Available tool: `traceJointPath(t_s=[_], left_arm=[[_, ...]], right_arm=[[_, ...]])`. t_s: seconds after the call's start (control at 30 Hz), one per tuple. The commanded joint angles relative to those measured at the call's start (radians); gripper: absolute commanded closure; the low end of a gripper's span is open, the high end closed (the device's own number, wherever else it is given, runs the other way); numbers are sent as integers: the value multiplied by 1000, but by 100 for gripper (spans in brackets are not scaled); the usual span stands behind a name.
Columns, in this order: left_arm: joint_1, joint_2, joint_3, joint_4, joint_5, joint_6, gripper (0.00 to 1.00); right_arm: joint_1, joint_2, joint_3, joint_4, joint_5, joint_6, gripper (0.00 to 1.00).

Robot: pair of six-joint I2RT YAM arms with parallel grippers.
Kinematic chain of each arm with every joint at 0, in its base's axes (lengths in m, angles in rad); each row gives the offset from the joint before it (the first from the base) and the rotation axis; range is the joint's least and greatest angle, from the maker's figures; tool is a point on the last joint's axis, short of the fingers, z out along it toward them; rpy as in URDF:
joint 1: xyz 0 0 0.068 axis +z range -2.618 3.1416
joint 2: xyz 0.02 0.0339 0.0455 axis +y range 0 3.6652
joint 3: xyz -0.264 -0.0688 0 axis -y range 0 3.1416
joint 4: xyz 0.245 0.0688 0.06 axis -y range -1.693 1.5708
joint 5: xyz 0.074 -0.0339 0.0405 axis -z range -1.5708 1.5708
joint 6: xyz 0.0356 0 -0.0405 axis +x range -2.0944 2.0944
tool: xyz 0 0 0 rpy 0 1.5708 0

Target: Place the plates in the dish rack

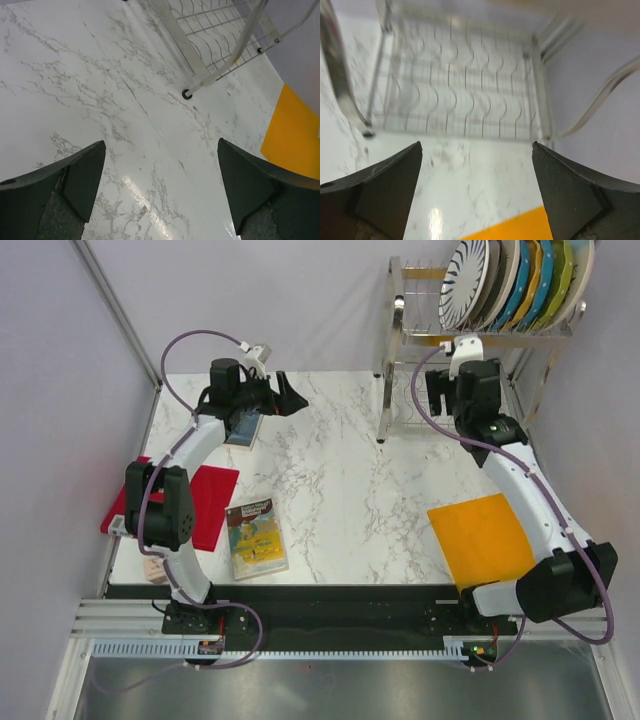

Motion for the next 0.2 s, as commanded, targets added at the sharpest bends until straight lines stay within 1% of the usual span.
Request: traceJointPath(t_s=[0.0,0.17], left_arm=[[-42,-144,-81,-54,-22,210,0],[-59,-202,-159,-72,-59,256,0]], right_arm=[[-11,-36,-125,-121,92,116,2],[-17,-98,-235,-103,84,94,2]])
